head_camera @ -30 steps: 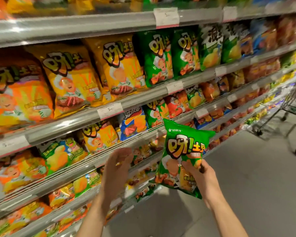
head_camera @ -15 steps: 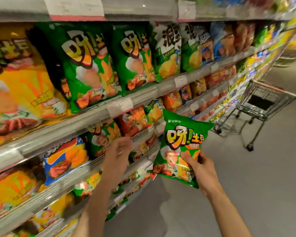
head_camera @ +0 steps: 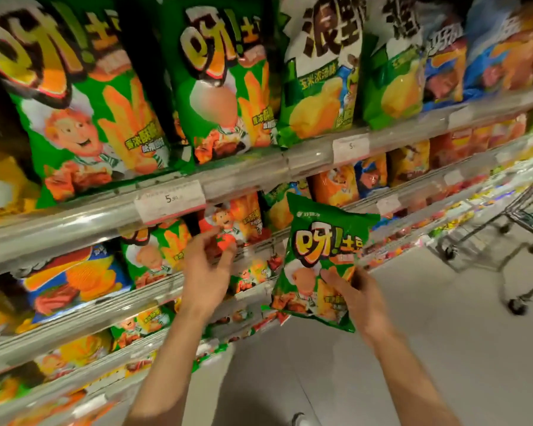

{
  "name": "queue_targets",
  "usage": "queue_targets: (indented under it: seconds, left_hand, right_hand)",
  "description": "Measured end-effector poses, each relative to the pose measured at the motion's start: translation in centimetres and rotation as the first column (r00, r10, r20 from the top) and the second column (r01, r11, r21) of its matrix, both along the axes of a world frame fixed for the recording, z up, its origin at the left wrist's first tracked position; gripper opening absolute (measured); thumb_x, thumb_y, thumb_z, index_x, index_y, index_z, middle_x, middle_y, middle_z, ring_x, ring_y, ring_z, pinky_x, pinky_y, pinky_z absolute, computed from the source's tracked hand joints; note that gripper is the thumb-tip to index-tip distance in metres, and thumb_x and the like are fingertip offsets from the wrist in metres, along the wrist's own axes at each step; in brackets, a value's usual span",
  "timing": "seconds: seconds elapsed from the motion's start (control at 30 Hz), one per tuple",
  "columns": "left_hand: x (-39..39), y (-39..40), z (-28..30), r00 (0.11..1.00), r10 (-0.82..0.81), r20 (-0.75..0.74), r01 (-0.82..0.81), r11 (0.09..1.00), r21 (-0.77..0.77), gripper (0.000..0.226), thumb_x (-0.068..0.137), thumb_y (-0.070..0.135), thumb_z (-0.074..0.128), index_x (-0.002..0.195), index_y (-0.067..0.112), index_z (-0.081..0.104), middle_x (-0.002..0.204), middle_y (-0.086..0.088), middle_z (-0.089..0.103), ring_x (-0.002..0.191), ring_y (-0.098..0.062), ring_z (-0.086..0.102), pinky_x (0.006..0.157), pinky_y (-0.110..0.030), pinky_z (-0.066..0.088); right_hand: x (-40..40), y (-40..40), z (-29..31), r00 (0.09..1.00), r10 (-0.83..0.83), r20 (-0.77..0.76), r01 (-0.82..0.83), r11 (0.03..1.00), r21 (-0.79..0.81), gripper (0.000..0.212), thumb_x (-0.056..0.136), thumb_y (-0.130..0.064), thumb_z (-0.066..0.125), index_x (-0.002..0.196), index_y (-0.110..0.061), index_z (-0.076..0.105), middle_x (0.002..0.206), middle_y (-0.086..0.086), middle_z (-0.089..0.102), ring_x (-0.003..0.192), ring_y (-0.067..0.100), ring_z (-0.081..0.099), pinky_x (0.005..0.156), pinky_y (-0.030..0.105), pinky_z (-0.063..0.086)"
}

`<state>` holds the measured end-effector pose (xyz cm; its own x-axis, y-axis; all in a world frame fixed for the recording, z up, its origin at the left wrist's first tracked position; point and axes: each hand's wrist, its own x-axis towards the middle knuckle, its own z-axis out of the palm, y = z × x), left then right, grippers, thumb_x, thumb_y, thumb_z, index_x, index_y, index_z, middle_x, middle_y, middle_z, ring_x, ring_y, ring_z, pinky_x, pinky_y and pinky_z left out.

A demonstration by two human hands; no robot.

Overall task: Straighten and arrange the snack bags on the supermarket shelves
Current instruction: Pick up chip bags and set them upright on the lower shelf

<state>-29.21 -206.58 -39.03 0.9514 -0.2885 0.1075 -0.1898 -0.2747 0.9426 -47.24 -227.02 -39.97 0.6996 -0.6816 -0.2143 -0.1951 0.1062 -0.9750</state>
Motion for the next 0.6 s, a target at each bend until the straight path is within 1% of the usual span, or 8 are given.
queue_targets:
  seconds: [0.07,0.13,0.23,0.3,0.33,0.47,0.53,0.6]
  left_hand:
    - [0.3,-1.5,-0.4,0.994,0.107,0.008,-0.108,0.993,0.049,0.050,0.092,0.043,0.069,0.136,0.022,0.055,0.136,-0.001,0.057,0.123,-0.021,0.059,0.108,-0.041,0.049]
    - [0.5,-2.9,-0.5,0.976,0.217,-0.003,-0.216,0.973,0.082,0.068,0.084,0.048,0.064,0.142,0.015,0.051,0.136,-0.009,0.058,0.126,-0.030,0.058,0.110,-0.051,0.046]
    - [0.3,-4.8,-0.5,0.948,0.317,0.020,-0.317,0.943,0.103,0.072,0.083,0.046,0.063,0.145,0.014,0.046,0.133,0.001,0.060,0.122,-0.018,0.060,0.111,-0.043,0.047]
    - [0.6,-5.9,-0.7,0.935,0.350,0.061,-0.355,0.929,0.102,0.058,0.088,0.040,0.068,0.138,0.019,0.049,0.113,0.020,0.061,0.099,0.008,0.059,0.095,-0.023,0.050]
    - [1.0,-6.2,-0.9,0.928,0.364,0.085,-0.372,0.920,0.126,0.052,0.091,0.036,0.071,0.134,0.016,0.051,0.106,0.021,0.061,0.090,0.010,0.058,0.087,-0.020,0.050]
    - [2.4,-7.0,-1.2,0.919,0.388,0.074,-0.392,0.875,0.285,0.054,0.094,0.037,0.071,0.127,-0.002,0.053,0.116,-0.020,0.067,0.109,-0.036,0.063,0.094,-0.048,0.051]
    - [2.6,-7.2,-1.3,0.901,0.427,0.077,-0.425,0.835,0.350,0.061,0.094,0.042,0.071,0.127,-0.005,0.053,0.124,-0.026,0.059,0.119,-0.039,0.054,0.103,-0.045,0.044]
    - [2.5,-7.6,-1.1,0.886,0.451,0.102,-0.458,0.825,0.331,0.056,0.091,0.044,0.074,0.119,-0.002,0.058,0.123,-0.022,0.056,0.116,-0.036,0.051,0.100,-0.041,0.042]
  right_hand:
    - [0.7,-2.2,-0.3,0.996,0.080,-0.032,-0.081,0.996,-0.034,0.035,0.079,-0.036,0.083,0.109,-0.022,0.073,0.100,-0.004,0.080,0.095,0.018,0.076,0.085,0.042,0.059]
    - [1.2,-4.4,-0.4,0.987,0.141,-0.072,-0.146,0.987,-0.072,0.022,0.082,-0.036,0.082,0.101,-0.026,0.074,0.093,-0.009,0.079,0.088,0.011,0.075,0.078,0.032,0.057]
    - [2.4,-7.0,-0.5,0.974,0.210,-0.091,-0.219,0.971,-0.101,0.022,0.085,-0.043,0.078,0.101,-0.030,0.072,0.090,-0.013,0.078,0.087,0.009,0.072,0.072,0.025,0.052]
    - [3.4,-8.2,-0.7,0.957,0.261,-0.129,-0.279,0.949,-0.150,0.027,0.085,-0.050,0.076,0.105,-0.033,0.070,0.094,-0.015,0.076,0.091,0.008,0.069,0.077,0.029,0.051]
    - [3.9,-8.7,-0.8,0.946,0.291,-0.142,-0.313,0.935,-0.166,0.027,0.085,-0.051,0.076,0.106,-0.035,0.070,0.096,-0.017,0.076,0.092,0.005,0.069,0.079,0.031,0.051]
    - [5.2,-10.1,-1.1,0.920,0.374,-0.114,-0.387,0.914,-0.121,0.027,0.084,-0.043,0.079,0.107,-0.034,0.071,0.093,-0.027,0.075,0.083,-0.010,0.068,0.068,0.013,0.049]
    - [5.7,-10.5,-1.2,0.914,0.395,-0.092,-0.403,0.910,-0.099,0.025,0.084,-0.039,0.080,0.107,-0.033,0.071,0.093,-0.027,0.075,0.084,-0.010,0.069,0.063,0.005,0.049]
    - [6.0,-10.9,-1.3,0.911,0.405,-0.076,-0.410,0.908,-0.082,0.023,0.084,-0.036,0.080,0.106,-0.033,0.071,0.094,-0.025,0.076,0.086,-0.007,0.070,0.064,0.006,0.050]
